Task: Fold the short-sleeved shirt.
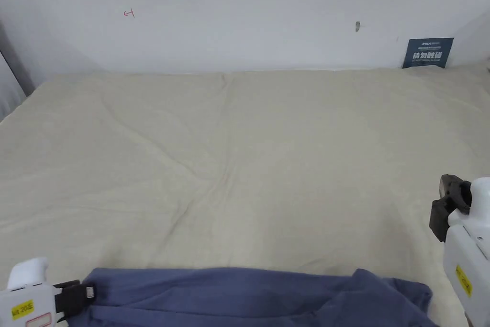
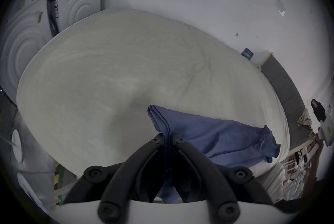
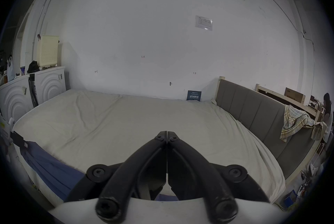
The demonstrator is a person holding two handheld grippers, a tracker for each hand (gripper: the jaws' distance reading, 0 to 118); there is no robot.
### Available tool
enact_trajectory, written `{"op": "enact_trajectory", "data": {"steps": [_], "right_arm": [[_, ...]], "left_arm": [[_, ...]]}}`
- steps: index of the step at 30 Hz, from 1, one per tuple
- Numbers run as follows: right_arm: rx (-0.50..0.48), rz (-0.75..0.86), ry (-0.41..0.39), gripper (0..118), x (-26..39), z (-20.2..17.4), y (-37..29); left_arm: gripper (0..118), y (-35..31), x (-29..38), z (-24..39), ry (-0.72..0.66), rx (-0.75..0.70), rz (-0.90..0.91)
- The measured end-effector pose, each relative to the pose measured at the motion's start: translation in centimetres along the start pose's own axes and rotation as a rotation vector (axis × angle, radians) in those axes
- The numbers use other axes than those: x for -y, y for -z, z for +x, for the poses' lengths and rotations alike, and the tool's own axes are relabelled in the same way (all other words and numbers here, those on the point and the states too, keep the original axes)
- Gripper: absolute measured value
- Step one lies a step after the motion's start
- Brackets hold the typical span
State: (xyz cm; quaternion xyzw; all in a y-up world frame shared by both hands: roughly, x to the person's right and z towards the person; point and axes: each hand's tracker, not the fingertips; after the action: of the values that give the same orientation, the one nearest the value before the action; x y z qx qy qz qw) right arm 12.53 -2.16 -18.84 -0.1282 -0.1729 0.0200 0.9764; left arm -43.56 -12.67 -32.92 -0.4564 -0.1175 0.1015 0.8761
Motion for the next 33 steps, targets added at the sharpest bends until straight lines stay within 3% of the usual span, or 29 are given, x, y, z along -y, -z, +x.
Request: {"op": "enact_trajectory", "data": {"steps": [7, 13, 21, 27, 28, 29, 31, 33], "right_arm": [[-0.014, 0.002, 0.007, 0, 0.3, 0.6, -0.4], [-0.016, 0.002, 0.017, 0, 0.6, 1.5, -1.0], [0.002, 0.01, 0.024, 0, 0.6, 3.3, -1.7], [0.024, 0.009, 0.036, 0, 0.6, 4.3, -1.8], [0.027, 0.008, 0.039, 0, 0.6, 4.3, -1.8], [0.027, 0.004, 0.039, 0, 0.7, 4.4, -1.8], [0.03, 0.001, 0.041, 0, 0.8, 4.4, -1.9], [0.028, -0.003, 0.043, 0, 0.9, 4.4, -1.9]], "left_arm": [[7, -0.1, 0.1, 7.5, 0.121, 0.103, -0.026], [7, 3.9, 0.5, 15.7, 0.222, 0.251, -0.099], [7, 9.8, 3.6, 23.2, 0.216, 0.349, -0.221], [9, 12.9, 5.2, 24.9, 0.212, 0.298, -0.356], [25, 13.3, 5.2, 25.0, 0.207, 0.281, -0.362], [53, 13.2, 5.2, 24.9, 0.201, 0.293, -0.362], [99, 12.9, 5.3, 25.1, 0.173, 0.318, -0.353], [104, 11.6, 5.2, 25.2, 0.159, 0.342, -0.285]]}}
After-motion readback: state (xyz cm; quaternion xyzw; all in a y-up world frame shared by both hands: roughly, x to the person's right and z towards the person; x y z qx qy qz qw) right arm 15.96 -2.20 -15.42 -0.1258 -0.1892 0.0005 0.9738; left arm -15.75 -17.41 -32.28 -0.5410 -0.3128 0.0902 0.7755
